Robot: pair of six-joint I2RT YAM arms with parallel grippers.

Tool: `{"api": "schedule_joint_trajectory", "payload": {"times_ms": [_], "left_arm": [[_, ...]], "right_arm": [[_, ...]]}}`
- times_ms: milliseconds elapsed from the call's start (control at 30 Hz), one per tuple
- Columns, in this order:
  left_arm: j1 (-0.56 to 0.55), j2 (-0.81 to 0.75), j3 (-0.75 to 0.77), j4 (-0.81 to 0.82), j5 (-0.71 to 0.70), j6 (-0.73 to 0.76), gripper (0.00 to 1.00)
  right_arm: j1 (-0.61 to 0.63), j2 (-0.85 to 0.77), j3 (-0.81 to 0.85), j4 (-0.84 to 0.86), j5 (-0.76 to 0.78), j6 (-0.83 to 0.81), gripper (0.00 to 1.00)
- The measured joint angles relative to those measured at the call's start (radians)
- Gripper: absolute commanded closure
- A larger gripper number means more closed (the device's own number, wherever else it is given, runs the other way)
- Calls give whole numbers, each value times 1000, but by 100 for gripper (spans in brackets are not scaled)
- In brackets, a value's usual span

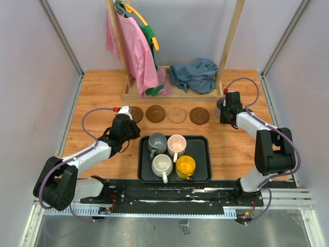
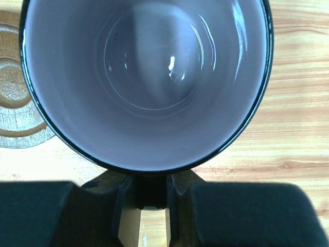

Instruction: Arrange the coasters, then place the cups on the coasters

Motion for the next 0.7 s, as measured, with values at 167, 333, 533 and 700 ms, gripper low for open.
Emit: {"api": "schedule_joint_trajectory", "payload": {"times_ms": [167, 333, 533, 700], "left_arm": [[0, 0, 0, 0, 0, 0, 90], [0, 0, 0, 0, 0, 0, 90], [0, 0, 0, 0, 0, 0, 90], [0, 0, 0, 0, 0, 0, 90]], "right_arm": [[0, 1, -4, 0, -3, 0, 99], [0, 1, -6, 0, -3, 0, 99], [0, 5, -17, 2, -3, 3, 99], [0, 14, -17, 8, -3, 10, 99]]}}
